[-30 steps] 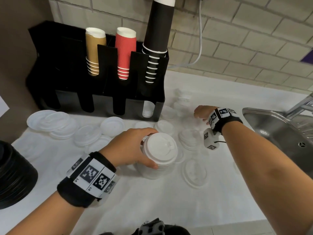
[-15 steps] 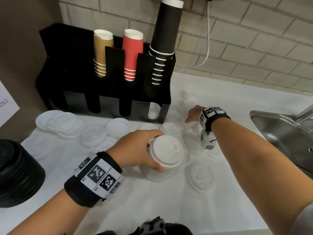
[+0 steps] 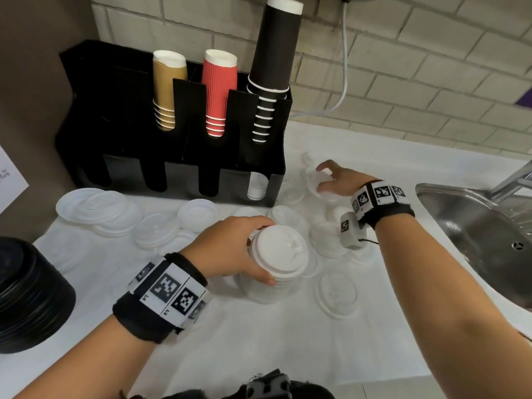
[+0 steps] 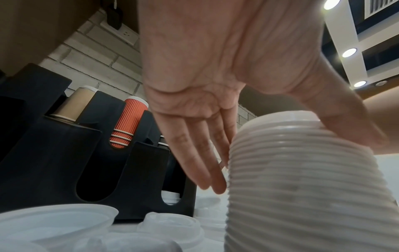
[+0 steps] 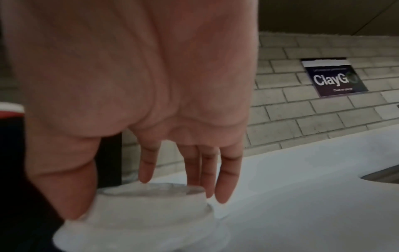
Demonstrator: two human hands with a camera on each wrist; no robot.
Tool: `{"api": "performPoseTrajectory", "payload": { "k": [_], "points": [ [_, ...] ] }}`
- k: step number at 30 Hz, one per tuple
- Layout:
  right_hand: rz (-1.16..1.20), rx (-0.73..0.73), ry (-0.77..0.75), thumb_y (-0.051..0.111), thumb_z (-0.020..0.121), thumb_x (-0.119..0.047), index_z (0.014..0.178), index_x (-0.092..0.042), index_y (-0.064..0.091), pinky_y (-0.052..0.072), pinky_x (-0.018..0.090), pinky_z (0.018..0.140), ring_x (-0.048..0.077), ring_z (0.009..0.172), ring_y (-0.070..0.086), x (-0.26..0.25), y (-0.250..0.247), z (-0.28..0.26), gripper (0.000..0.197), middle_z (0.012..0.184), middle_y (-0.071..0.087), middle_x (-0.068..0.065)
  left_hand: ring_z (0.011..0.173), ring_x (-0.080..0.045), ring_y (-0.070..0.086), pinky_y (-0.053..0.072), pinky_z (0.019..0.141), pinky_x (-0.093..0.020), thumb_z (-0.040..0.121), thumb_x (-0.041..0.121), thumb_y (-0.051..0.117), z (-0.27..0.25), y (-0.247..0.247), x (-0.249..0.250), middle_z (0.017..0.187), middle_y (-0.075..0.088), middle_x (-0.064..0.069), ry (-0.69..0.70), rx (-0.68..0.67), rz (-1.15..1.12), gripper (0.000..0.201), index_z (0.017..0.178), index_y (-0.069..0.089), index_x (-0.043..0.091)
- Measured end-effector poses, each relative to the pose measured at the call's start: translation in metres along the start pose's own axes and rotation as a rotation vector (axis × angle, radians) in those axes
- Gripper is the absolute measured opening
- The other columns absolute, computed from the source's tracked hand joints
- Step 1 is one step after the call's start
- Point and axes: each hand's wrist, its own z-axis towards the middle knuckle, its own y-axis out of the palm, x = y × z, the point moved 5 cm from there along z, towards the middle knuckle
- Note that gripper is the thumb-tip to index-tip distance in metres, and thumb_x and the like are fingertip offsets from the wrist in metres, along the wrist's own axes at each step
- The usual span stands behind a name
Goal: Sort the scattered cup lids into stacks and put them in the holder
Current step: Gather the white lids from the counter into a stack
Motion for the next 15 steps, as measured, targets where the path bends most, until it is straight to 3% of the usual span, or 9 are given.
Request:
{"api": "performPoseTrajectory", "payload": {
  "k": [5,10,11,13,15],
  "points": [
    [0.304,0.101,-0.116,0.054,0.094,-0.035,0.134,-0.034,0.043,0.033,0.030,0.089,0.022,0.111,0.049,-0.014,0.011,-0.059,0.041,0.126,0.051,0.009,0.104,-0.004,0.056,0.050,0.093,-0.037,0.046,0.049,0.091,-0.001,0.000,0.001,0.119,0.051,0.025,0.012,0.019,0.005,0.081,0.117,0.053,0.044],
    [0.690,0.303,-0.304,0.061,0.093,-0.027,0.119,-0.034,0.060,0.040,0.010,0.081,-0.002,0.102,0.055,-0.033,0.038,-0.123,0.027,0.114,0.062,-0.009,0.099,-0.003,0.055,0.050,0.091,-0.037,0.046,0.046,0.092,-0.003,0.000,0.004,0.115,0.051,0.020,0.022,0.040,0.009,0.081,0.117,0.051,0.045],
    [0.733,0.315,-0.349,0.064,0.091,-0.024,0.119,-0.030,0.062,0.041,0.009,0.083,-0.002,0.104,0.056,-0.038,0.046,-0.134,0.029,0.117,0.062,-0.013,0.098,-0.003,0.055,0.050,0.090,-0.037,0.046,0.046,0.092,-0.004,0.000,0.004,0.115,0.052,0.020,0.021,0.047,0.012,0.082,0.118,0.052,0.044],
    [0.792,0.304,-0.413,0.069,0.087,-0.019,0.121,-0.024,0.063,0.047,0.015,0.085,0.003,0.114,0.056,-0.045,0.060,-0.151,0.035,0.125,0.061,-0.014,0.098,-0.004,0.055,0.051,0.090,-0.036,0.047,0.047,0.092,-0.004,-0.001,0.005,0.115,0.053,0.020,0.016,0.059,0.025,0.089,0.125,0.051,0.037],
    [0.810,0.297,-0.440,0.072,0.084,-0.016,0.121,-0.025,0.064,0.050,0.022,0.088,0.005,0.119,0.053,-0.049,0.069,-0.163,0.039,0.129,0.060,-0.011,0.098,-0.006,0.057,0.052,0.089,-0.038,0.048,0.049,0.091,-0.006,-0.002,0.005,0.117,0.053,0.020,0.002,0.061,0.026,0.103,0.136,0.040,0.034]
  ]
}}
